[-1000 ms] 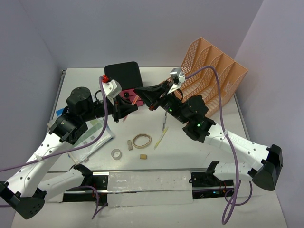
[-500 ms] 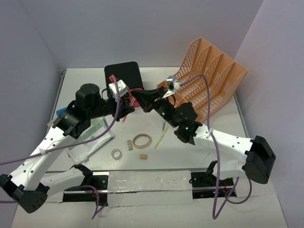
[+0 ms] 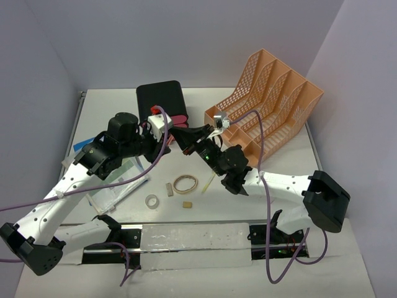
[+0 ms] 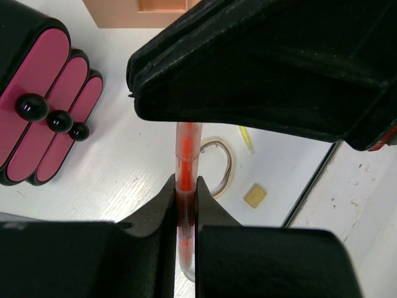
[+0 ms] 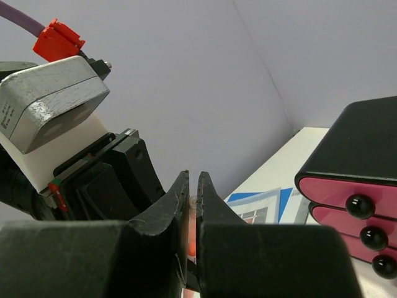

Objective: Organize the desk

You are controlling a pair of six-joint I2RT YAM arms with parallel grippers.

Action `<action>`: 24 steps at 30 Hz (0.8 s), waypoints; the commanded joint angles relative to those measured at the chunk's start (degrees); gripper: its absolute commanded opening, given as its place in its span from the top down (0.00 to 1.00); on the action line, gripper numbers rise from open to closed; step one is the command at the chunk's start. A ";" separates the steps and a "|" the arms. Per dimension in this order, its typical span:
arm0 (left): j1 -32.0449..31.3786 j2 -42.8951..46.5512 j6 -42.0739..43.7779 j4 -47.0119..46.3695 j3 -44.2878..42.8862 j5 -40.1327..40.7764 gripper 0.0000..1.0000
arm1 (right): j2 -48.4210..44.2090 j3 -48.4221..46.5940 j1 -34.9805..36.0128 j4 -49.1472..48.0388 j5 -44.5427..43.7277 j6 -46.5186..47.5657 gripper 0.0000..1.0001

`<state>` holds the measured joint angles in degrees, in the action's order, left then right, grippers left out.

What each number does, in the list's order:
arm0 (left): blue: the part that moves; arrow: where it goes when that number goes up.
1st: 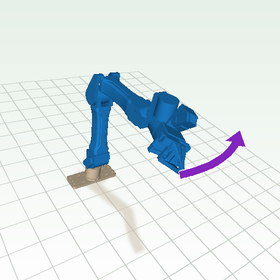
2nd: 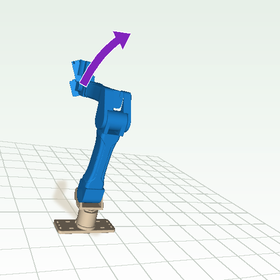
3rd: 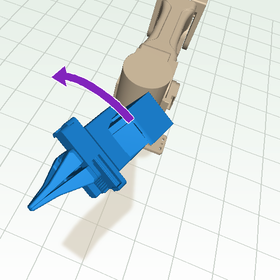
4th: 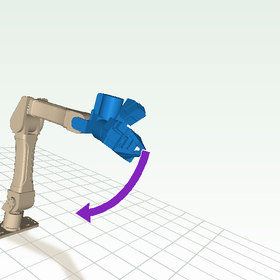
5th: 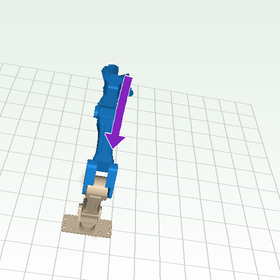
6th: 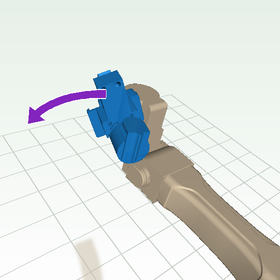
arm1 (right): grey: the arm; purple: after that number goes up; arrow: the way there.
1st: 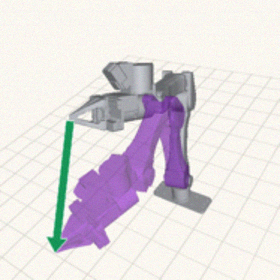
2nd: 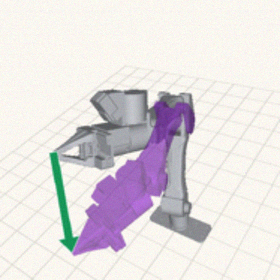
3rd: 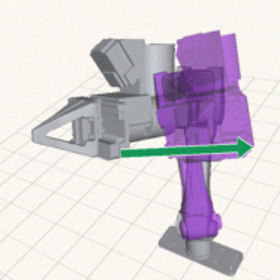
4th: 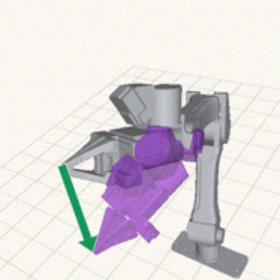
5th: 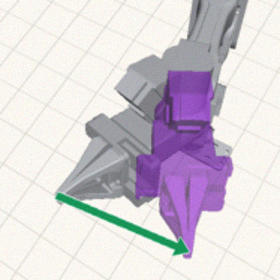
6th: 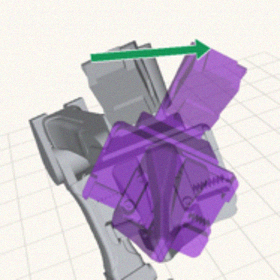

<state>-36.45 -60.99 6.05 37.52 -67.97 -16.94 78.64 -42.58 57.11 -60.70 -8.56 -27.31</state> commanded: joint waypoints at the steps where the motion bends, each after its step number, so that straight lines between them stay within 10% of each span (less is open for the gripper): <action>1: 1.17 1.72 -0.95 -25.36 -2.87 6.95 1.00 | 4.35 4.11 6.67 11.07 12.69 -3.16 1.00; 24: 3.84 1.43 -1.94 -26.21 -0.61 5.54 1.00 | 7.54 5.16 9.63 8.58 9.53 -4.15 1.00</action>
<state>-35.38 -60.53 6.50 39.74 -65.80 -16.00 83.00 -40.84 59.76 -65.86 -13.69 -29.61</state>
